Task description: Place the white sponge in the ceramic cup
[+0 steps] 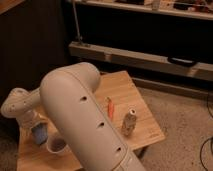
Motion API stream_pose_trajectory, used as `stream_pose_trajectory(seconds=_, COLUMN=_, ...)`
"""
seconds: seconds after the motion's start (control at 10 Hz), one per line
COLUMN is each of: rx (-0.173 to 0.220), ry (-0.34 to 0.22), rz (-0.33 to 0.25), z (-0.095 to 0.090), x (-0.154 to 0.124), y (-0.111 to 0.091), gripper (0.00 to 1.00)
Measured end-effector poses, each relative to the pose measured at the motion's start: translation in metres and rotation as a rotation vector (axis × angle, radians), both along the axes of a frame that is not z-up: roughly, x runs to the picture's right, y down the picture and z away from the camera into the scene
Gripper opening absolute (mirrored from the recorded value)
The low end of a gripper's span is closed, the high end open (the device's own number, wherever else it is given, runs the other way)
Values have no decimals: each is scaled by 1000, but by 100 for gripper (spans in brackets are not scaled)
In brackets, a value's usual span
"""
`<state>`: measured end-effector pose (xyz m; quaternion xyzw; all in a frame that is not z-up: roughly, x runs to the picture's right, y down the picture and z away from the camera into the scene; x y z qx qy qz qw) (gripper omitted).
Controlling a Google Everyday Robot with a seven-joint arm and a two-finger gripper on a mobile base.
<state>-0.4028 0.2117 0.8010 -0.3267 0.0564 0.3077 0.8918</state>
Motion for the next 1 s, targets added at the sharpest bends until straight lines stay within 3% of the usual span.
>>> stream_pose_trajectory(seconds=1.0, rx=-39, ry=15, rz=11, z=10, x=1, y=8, gripper=80)
